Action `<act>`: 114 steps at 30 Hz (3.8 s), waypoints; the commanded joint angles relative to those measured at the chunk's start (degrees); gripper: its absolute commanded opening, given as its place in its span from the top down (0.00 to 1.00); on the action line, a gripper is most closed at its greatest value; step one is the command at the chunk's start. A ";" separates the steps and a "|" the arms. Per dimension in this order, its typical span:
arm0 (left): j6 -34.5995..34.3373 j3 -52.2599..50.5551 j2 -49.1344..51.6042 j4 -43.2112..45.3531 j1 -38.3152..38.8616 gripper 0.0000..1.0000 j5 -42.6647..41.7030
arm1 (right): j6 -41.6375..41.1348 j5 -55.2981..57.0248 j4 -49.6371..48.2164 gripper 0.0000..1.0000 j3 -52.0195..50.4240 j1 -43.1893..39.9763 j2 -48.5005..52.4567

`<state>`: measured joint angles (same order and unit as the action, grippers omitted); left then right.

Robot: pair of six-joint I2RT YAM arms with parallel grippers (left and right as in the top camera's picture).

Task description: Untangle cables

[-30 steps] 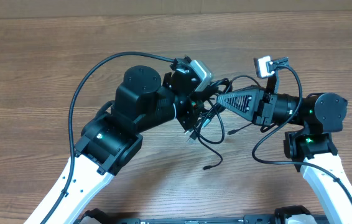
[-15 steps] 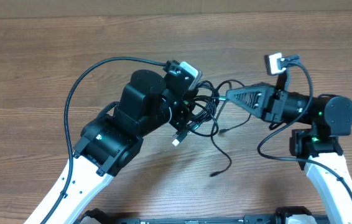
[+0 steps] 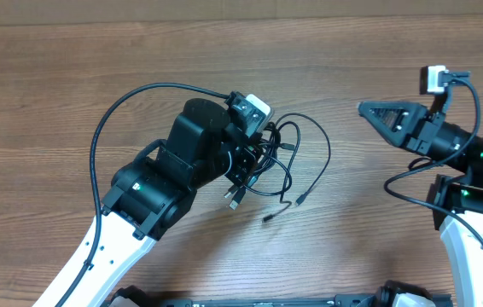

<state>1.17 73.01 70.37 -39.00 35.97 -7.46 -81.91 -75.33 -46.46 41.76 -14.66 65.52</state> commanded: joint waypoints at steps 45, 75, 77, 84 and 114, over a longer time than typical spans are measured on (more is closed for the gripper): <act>9.60 0.44 -1.11 4.74 -1.70 0.96 11.30 | 49.11 46.31 66.71 0.00 5.86 22.27 -5.25; 12.48 0.44 -1.31 9.29 5.05 0.96 2.95 | 50.36 80.06 82.05 0.00 11.91 38.49 -9.46; 11.87 0.44 -1.57 9.46 4.90 0.96 3.45 | 49.75 83.01 84.91 0.00 11.89 38.49 -9.46; 11.91 0.44 -3.96 9.49 4.90 0.96 3.34 | 48.74 93.24 90.77 0.00 11.89 38.47 -8.68; 13.40 0.44 -13.40 8.11 4.90 0.96 9.99 | 54.31 87.01 94.77 0.00 11.89 28.87 -3.45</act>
<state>13.93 72.40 58.02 -31.48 41.21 -0.30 -31.07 17.72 48.49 52.99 14.61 61.91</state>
